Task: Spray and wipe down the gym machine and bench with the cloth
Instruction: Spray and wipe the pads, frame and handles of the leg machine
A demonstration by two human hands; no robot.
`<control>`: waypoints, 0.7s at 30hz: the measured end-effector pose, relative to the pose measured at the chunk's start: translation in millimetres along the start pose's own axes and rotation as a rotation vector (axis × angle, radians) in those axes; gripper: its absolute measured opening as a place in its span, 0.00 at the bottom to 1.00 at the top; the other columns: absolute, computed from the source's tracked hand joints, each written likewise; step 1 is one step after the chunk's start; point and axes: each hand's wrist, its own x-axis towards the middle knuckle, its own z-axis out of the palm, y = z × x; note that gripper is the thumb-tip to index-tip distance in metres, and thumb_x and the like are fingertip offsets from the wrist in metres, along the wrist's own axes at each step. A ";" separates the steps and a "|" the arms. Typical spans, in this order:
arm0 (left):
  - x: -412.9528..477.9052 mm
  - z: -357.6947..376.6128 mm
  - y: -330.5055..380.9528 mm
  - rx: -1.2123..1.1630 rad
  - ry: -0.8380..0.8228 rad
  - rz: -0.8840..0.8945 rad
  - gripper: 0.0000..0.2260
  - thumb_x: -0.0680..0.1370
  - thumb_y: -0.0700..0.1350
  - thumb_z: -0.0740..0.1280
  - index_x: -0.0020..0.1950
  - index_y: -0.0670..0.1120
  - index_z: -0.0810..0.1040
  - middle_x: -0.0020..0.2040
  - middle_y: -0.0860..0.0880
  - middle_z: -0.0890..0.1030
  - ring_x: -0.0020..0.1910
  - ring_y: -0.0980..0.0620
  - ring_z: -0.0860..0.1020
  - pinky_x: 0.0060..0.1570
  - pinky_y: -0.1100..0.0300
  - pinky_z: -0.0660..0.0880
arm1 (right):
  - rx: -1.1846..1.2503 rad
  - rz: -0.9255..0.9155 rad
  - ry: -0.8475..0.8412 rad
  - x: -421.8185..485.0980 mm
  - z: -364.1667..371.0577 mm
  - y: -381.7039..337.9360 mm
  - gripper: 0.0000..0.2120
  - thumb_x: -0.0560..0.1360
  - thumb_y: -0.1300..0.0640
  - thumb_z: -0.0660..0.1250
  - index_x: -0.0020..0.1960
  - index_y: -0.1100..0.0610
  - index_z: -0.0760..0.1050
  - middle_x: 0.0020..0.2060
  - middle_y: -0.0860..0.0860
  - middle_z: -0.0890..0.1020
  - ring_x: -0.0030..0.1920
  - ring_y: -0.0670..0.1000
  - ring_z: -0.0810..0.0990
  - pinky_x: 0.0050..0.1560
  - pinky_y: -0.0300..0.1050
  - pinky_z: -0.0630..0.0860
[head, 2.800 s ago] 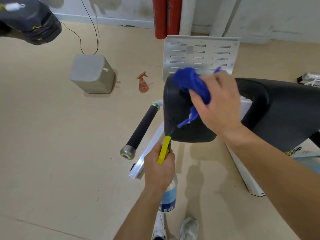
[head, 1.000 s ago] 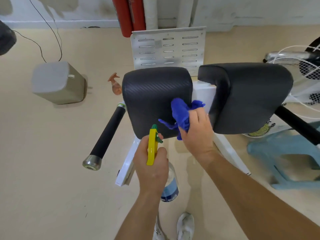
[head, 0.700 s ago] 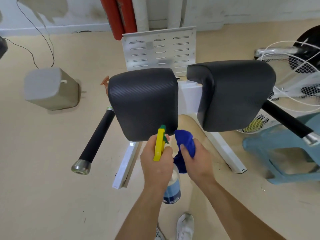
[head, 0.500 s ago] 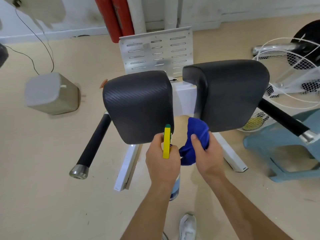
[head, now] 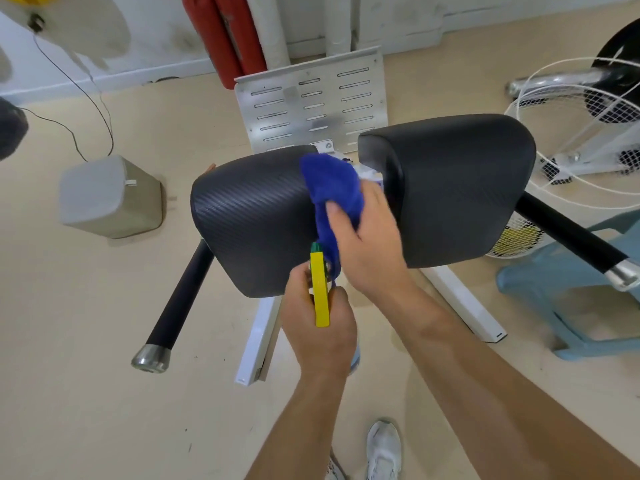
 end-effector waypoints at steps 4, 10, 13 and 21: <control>13.7 -1.1 1.6 -0.035 0.020 0.019 0.08 0.76 0.32 0.66 0.47 0.46 0.77 0.35 0.55 0.77 0.35 0.58 0.76 0.34 0.71 0.72 | -0.026 0.031 0.076 17.1 36.1 19.0 0.14 0.81 0.46 0.60 0.64 0.51 0.68 0.57 0.51 0.75 0.54 0.49 0.75 0.55 0.44 0.74; 10.4 -7.3 -19.4 0.043 0.055 -0.033 0.07 0.72 0.40 0.62 0.46 0.51 0.76 0.35 0.59 0.76 0.36 0.56 0.76 0.33 0.70 0.72 | 0.050 0.474 0.037 -49.3 48.7 94.6 0.16 0.82 0.40 0.53 0.55 0.50 0.70 0.48 0.52 0.79 0.47 0.52 0.79 0.53 0.56 0.78; 2.2 -10.1 -24.0 0.088 0.053 -0.071 0.15 0.77 0.37 0.64 0.46 0.59 0.73 0.37 0.65 0.78 0.40 0.64 0.77 0.36 0.74 0.73 | 0.206 0.714 -0.034 -51.3 44.1 95.9 0.14 0.83 0.42 0.54 0.51 0.50 0.72 0.49 0.54 0.82 0.50 0.54 0.82 0.57 0.59 0.79; -7.1 -17.5 -43.4 0.123 0.046 -0.131 0.15 0.78 0.34 0.66 0.47 0.56 0.76 0.34 0.58 0.77 0.37 0.54 0.77 0.32 0.64 0.74 | 0.116 0.255 0.057 -24.6 28.2 27.3 0.09 0.83 0.51 0.59 0.44 0.44 0.69 0.35 0.44 0.75 0.36 0.40 0.75 0.37 0.33 0.72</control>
